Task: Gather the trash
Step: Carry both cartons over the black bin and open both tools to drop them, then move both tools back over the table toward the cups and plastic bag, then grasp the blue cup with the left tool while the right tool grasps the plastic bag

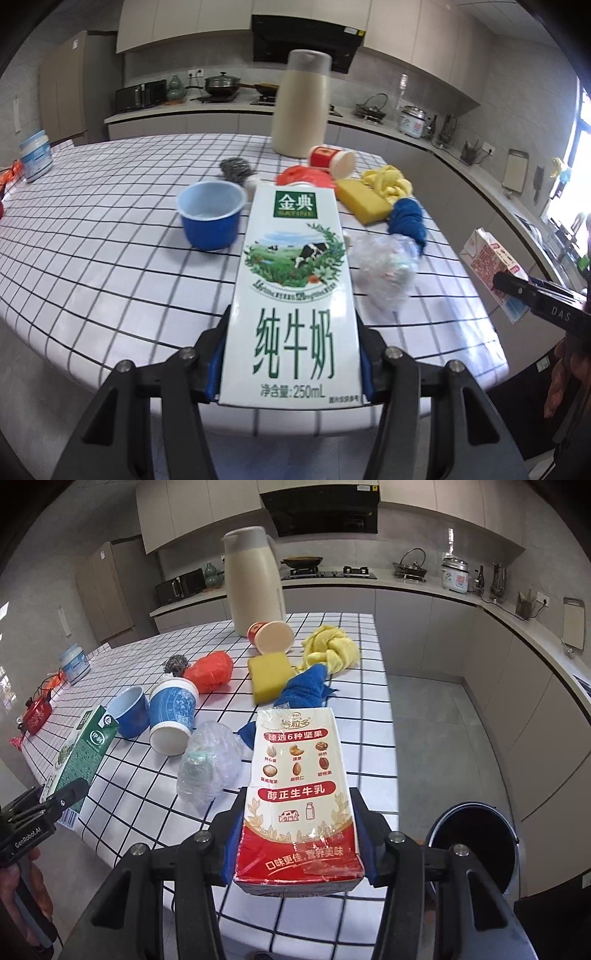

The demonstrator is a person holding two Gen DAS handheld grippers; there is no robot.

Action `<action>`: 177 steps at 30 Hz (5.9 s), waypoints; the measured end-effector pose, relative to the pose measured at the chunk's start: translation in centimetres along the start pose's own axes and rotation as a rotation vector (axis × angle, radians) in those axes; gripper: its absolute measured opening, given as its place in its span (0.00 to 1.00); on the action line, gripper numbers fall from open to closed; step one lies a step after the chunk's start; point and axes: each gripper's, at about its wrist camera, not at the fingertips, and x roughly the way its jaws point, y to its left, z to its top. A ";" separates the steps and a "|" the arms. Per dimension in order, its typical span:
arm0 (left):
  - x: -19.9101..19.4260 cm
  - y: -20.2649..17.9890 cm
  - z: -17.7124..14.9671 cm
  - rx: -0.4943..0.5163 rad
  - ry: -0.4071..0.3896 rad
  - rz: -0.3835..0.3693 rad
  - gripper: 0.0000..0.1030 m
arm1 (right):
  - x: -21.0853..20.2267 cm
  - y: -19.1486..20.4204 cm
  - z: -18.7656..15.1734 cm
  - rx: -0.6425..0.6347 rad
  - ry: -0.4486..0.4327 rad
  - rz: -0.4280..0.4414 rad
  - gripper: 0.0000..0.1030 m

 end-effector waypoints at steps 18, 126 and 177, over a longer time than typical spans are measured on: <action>0.6 -15.8 -0.4 0.163 0.015 -0.185 0.55 | -8.7 -14.7 -3.8 0.122 -0.044 -0.142 0.51; -4.7 -2.7 -1.6 -0.148 -0.048 0.250 0.98 | -2.1 -4.5 2.3 -0.170 -0.082 0.149 0.86; 8.5 11.3 6.6 -0.117 -0.011 0.131 0.72 | 13.6 8.6 9.8 -0.102 -0.031 0.186 0.38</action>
